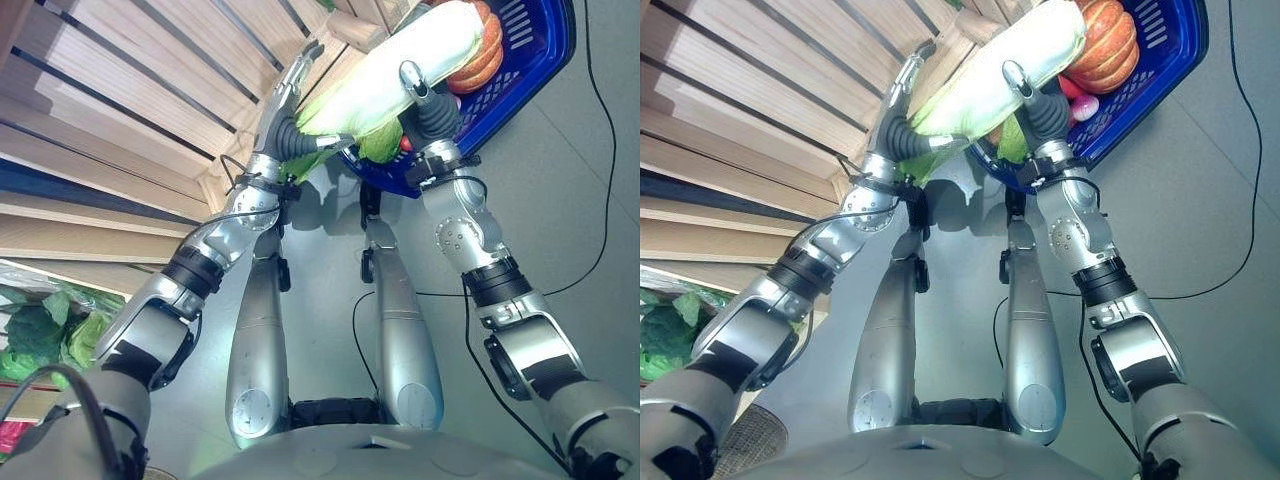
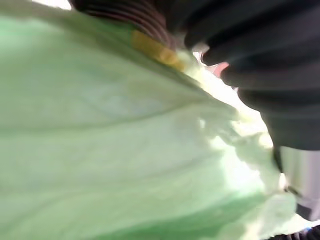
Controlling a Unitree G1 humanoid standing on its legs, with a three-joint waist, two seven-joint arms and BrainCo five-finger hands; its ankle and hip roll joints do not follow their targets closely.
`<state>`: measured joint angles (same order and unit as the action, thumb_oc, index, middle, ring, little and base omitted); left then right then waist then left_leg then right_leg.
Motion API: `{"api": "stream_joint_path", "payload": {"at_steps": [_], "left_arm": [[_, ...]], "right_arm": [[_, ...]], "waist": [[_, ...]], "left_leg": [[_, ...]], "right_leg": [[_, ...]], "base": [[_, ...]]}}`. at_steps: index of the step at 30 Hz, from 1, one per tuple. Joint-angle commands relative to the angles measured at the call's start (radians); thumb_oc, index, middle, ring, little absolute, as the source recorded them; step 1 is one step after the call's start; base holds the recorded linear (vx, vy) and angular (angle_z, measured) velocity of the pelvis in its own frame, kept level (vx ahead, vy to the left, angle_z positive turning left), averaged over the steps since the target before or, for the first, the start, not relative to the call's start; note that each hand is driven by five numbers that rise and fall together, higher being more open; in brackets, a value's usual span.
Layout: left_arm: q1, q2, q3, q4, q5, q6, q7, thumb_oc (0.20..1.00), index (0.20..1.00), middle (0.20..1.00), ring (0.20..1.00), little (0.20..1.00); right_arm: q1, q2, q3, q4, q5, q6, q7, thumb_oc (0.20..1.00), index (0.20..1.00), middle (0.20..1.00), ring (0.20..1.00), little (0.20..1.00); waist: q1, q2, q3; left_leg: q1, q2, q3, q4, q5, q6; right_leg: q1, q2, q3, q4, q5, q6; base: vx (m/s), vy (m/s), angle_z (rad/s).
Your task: Pick up fruits and vegetables into the basket
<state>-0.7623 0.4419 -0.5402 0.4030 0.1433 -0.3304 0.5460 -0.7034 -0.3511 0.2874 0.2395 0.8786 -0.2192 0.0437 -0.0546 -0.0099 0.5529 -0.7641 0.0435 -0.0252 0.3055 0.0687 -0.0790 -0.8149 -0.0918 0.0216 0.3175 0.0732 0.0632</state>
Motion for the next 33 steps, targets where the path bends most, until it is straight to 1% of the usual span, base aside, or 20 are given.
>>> {"api": "stream_joint_path", "payload": {"at_steps": [1,6,11,17,18,20,23,26,28,31,33], "left_arm": [[0.005,0.039,0.185,0.022,-0.018,0.014,0.091,1.0,1.0,1.0,1.0,1.0],[-0.013,0.05,0.194,0.07,-0.037,0.003,0.098,1.0,1.0,1.0,1.0,1.0],[-0.045,0.058,0.186,0.135,-0.056,-0.016,0.098,1.0,1.0,1.0,1.0,1.0],[-0.089,0.075,0.157,0.191,-0.092,-0.024,0.093,1.0,1.0,1.0,1.0,1.0],[-0.092,0.076,0.155,0.195,-0.094,-0.025,0.092,1.0,1.0,1.0,1.0,1.0],[-0.119,0.087,0.132,0.222,-0.122,-0.032,0.089,1.0,1.0,1.0,1.0,1.0],[-0.132,0.09,0.12,0.236,-0.135,-0.035,0.086,1.0,1.0,1.0,1.0,1.0],[-0.153,0.092,0.102,0.261,-0.15,-0.04,0.083,1.0,1.0,1.0,1.0,1.0],[-0.158,0.092,0.094,0.271,-0.152,-0.043,0.085,1.0,1.0,1.0,1.0,1.0],[-0.172,0.093,0.073,0.287,-0.165,-0.045,0.088,1.0,1.0,1.0,1.0,1.0],[-0.185,0.094,0.059,0.299,-0.176,-0.041,0.086,1.0,1.0,1.0,1.0,1.0]], "right_arm": [[0.05,-0.012,-0.063,-0.107,-0.024,-0.079,-0.005,0.2,0.2,0.2,0.2,0.2],[0.02,-0.056,-0.098,-0.034,-0.045,-0.076,-0.067,0.2,0.2,0.2,0.2,0.2],[-0.031,-0.115,-0.125,0.131,-0.022,-0.076,-0.095,0.2,0.2,0.2,0.2,0.2],[-0.108,-0.183,-0.12,0.357,-0.005,-0.061,-0.127,0.2,0.2,0.2,0.2,0.2],[-0.114,-0.187,-0.12,0.372,-0.003,-0.062,-0.124,0.2,0.2,0.2,0.2,0.2],[-0.162,-0.223,-0.108,0.5,0.025,-0.068,-0.119,0.2,0.2,0.2,0.2,0.2],[-0.181,-0.235,-0.115,0.574,0.035,-0.078,-0.1,0.2,0.2,0.2,0.2,0.2],[-0.217,-0.26,-0.126,0.683,0.032,-0.076,-0.104,0.2,0.2,0.2,0.2,0.2],[-0.232,-0.268,-0.126,0.717,0.027,-0.077,-0.114,0.2,0.2,0.2,0.2,0.2],[-0.282,-0.289,-0.119,0.793,-0.011,-0.067,-0.161,0.2,0.2,0.2,0.2,0.2],[-0.343,-0.308,-0.096,0.857,-0.055,-0.039,-0.227,0.2,0.2,0.2,0.2,0.2]], "waist": [[0.01,-0.003,-0.033],[0.01,0.003,-0.033],[0.015,0.011,-0.033],[0.026,0.022,-0.033],[0.026,0.023,-0.033],[0.033,0.029,-0.033],[0.036,0.032,-0.033],[0.042,0.038,-0.033],[0.044,0.041,-0.033],[0.05,0.051,-0.033],[0.056,0.063,-0.033]], "left_leg": [[0.0,-0.042,-0.004,0.001,-0.026,0.037],[-0.006,-0.041,-0.002,0.001,-0.025,0.034],[-0.015,-0.041,-0.001,0.007,-0.027,0.033],[-0.02,-0.043,-0.004,0.006,-0.026,0.032],[-0.021,-0.044,-0.004,0.006,-0.026,0.032],[-0.026,-0.047,-0.006,0.01,-0.028,0.032],[-0.03,-0.048,-0.007,0.016,-0.03,0.033],[-0.039,-0.051,-0.009,0.023,-0.031,0.035],[-0.043,-0.052,-0.011,0.024,-0.03,0.035],[-0.058,-0.055,-0.016,0.03,-0.03,0.037],[-0.078,-0.056,-0.02,0.035,-0.03,0.037]], "right_leg": [[0.029,0.025,-0.051,0.056,-0.039,0.013],[0.022,0.024,-0.052,0.059,-0.038,0.015],[0.011,0.02,-0.055,0.069,-0.042,0.016],[0.004,0.016,-0.062,0.07,-0.04,0.017],[0.004,0.016,-0.062,0.07,-0.04,0.017],[0.0,0.012,-0.068,0.071,-0.038,0.015],[-0.003,0.01,-0.07,0.076,-0.039,0.015],[-0.01,0.008,-0.073,0.08,-0.038,0.016],[-0.013,0.007,-0.073,0.08,-0.038,0.016],[-0.031,0.007,-0.074,0.088,-0.037,0.016],[-0.05,0.004,-0.072,0.092,-0.037,0.016]], "base": [[0.0,0.0,0.0],[0.0,0.0,0.0],[0.0,0.0,0.0],[0.0,0.0,0.0],[0.0,0.0,0.0],[0.0,0.0,0.0],[0.0,0.0,0.0],[0.0,0.0,0.0],[0.0,0.0,0.0],[0.01,-0.012,0.0],[0.03,-0.038,0.01]]}}
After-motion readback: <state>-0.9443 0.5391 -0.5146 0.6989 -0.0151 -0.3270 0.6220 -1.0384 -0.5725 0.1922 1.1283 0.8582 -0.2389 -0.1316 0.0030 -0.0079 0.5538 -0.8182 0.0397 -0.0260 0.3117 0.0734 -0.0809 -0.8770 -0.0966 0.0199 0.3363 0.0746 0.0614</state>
